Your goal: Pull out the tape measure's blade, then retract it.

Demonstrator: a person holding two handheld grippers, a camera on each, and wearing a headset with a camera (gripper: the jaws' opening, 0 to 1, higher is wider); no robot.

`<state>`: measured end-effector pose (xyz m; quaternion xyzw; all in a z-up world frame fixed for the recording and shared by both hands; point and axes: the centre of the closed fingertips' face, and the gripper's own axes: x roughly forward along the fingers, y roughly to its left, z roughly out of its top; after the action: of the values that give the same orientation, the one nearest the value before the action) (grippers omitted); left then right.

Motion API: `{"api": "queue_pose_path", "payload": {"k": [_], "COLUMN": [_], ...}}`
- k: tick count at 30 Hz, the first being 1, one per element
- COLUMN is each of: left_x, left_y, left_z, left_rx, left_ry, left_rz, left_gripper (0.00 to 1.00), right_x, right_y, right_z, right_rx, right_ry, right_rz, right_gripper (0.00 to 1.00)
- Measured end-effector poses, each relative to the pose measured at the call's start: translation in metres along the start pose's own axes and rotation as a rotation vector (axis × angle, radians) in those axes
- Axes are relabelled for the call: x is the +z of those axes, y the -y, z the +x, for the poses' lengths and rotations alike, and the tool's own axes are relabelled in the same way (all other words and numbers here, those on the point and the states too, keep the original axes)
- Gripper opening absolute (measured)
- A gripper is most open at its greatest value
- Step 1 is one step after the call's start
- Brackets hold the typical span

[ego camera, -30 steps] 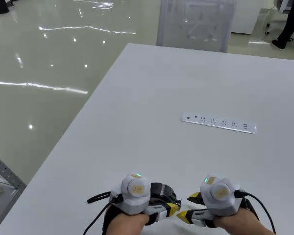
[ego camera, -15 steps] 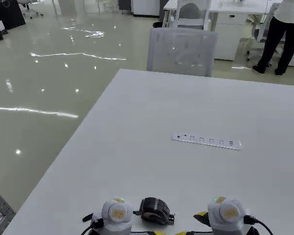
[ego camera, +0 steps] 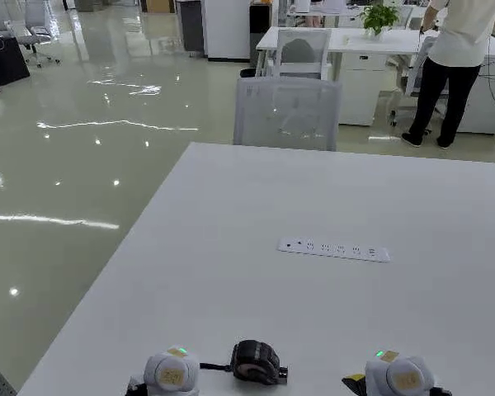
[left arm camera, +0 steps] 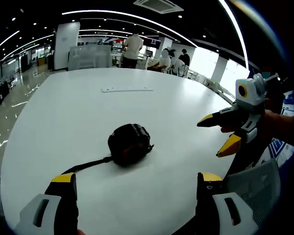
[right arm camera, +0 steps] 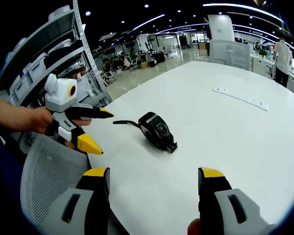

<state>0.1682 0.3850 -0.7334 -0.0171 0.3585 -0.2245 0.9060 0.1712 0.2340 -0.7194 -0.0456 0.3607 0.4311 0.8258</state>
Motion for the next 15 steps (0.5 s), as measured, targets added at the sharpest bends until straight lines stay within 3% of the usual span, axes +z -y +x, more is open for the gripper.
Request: {"api": "queue_pose_path", "payload": {"k": [5,15], "left_x": [-0.005,-0.021], "left_y": [0.005,-0.001], "left_z": [-0.009,-0.036], "left_rx": [-0.021,-0.044], "left_ry": [0.004,0.005], "left_rz": [0.013,0.026], "left_gripper": [1.00,1.00], "right_x": [0.001,0.002], "right_y": [-0.006,-0.020], "right_z": [-0.013,-0.031], "right_rx": [-0.016,-0.046], "right_ry": [0.020,0.054], "right_rz": [0.013,0.038], "right_gripper": [0.75,0.86]}}
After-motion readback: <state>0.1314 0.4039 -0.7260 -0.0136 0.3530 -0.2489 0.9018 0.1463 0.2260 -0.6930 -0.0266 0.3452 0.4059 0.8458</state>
